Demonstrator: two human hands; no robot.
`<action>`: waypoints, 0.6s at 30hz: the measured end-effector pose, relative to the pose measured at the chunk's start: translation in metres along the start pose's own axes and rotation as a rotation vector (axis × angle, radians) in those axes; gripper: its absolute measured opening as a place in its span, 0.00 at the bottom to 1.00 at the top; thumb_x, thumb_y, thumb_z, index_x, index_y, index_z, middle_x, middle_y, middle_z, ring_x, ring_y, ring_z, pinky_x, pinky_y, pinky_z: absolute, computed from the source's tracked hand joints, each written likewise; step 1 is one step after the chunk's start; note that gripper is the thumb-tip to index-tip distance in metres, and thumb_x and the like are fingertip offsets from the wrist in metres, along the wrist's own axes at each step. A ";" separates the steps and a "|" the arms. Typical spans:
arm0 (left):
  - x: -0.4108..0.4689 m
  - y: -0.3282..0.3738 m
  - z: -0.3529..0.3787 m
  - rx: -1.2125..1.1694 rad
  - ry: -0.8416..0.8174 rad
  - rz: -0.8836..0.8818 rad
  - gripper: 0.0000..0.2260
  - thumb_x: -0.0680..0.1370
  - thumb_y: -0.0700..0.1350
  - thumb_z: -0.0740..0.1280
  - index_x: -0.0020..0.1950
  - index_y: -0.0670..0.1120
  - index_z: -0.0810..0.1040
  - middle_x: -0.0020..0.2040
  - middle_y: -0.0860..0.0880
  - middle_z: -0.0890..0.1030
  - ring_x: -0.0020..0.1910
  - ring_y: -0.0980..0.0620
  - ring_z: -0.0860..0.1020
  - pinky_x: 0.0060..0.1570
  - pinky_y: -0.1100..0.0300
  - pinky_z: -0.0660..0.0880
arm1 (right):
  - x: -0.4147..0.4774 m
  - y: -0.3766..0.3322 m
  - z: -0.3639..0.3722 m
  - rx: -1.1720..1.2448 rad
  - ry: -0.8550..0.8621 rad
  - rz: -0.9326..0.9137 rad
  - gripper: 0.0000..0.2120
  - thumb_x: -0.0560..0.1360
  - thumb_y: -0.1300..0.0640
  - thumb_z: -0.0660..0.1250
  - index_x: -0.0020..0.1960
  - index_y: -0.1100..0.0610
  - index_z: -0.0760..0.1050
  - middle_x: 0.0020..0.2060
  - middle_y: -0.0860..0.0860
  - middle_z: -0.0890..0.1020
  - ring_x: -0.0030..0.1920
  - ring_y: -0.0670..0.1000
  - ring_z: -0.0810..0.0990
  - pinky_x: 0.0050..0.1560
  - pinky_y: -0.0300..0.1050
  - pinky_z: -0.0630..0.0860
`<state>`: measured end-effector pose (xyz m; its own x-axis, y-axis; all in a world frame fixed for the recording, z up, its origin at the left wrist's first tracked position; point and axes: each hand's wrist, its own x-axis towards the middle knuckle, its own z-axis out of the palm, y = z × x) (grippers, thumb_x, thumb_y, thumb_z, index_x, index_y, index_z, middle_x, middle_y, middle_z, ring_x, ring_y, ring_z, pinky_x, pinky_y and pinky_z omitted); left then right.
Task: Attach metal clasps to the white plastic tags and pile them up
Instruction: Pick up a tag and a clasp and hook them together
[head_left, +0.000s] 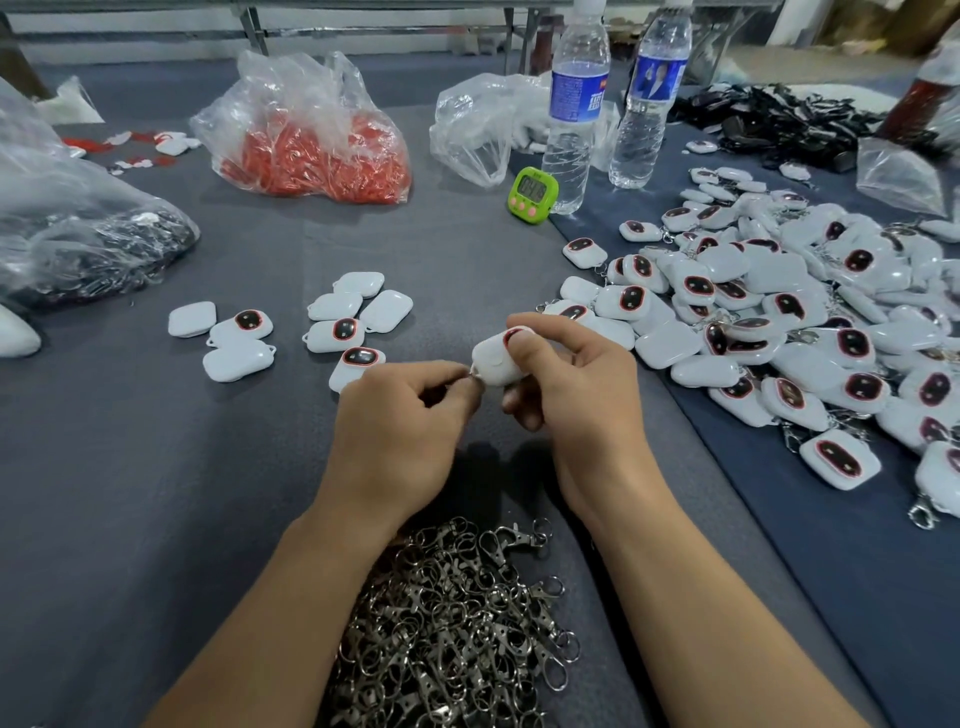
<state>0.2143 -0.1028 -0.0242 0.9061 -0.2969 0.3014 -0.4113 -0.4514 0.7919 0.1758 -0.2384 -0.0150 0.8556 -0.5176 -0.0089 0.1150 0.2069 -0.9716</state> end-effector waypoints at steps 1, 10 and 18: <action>0.003 -0.001 0.000 -0.093 -0.036 -0.033 0.08 0.78 0.50 0.71 0.41 0.57 0.86 0.25 0.59 0.74 0.26 0.60 0.70 0.28 0.70 0.65 | 0.001 -0.002 0.000 0.068 -0.003 0.046 0.06 0.80 0.65 0.67 0.50 0.58 0.81 0.30 0.55 0.82 0.23 0.49 0.74 0.22 0.36 0.64; 0.003 0.003 0.001 -0.209 -0.064 0.003 0.11 0.77 0.52 0.68 0.37 0.61 0.86 0.25 0.57 0.72 0.26 0.59 0.67 0.29 0.70 0.65 | 0.003 -0.002 0.001 0.231 -0.009 0.191 0.07 0.80 0.65 0.65 0.51 0.59 0.82 0.31 0.54 0.82 0.22 0.46 0.72 0.22 0.36 0.63; -0.005 0.001 0.000 0.536 0.023 0.365 0.11 0.75 0.44 0.69 0.32 0.47 0.81 0.29 0.47 0.78 0.29 0.43 0.74 0.36 0.58 0.63 | -0.007 0.010 0.003 -0.356 -0.028 -0.284 0.07 0.72 0.56 0.73 0.49 0.48 0.85 0.28 0.42 0.79 0.28 0.44 0.77 0.34 0.37 0.74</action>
<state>0.2090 -0.1016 -0.0246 0.6980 -0.4953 0.5172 -0.6804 -0.6838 0.2634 0.1726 -0.2308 -0.0241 0.8290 -0.4892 0.2709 0.1702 -0.2407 -0.9556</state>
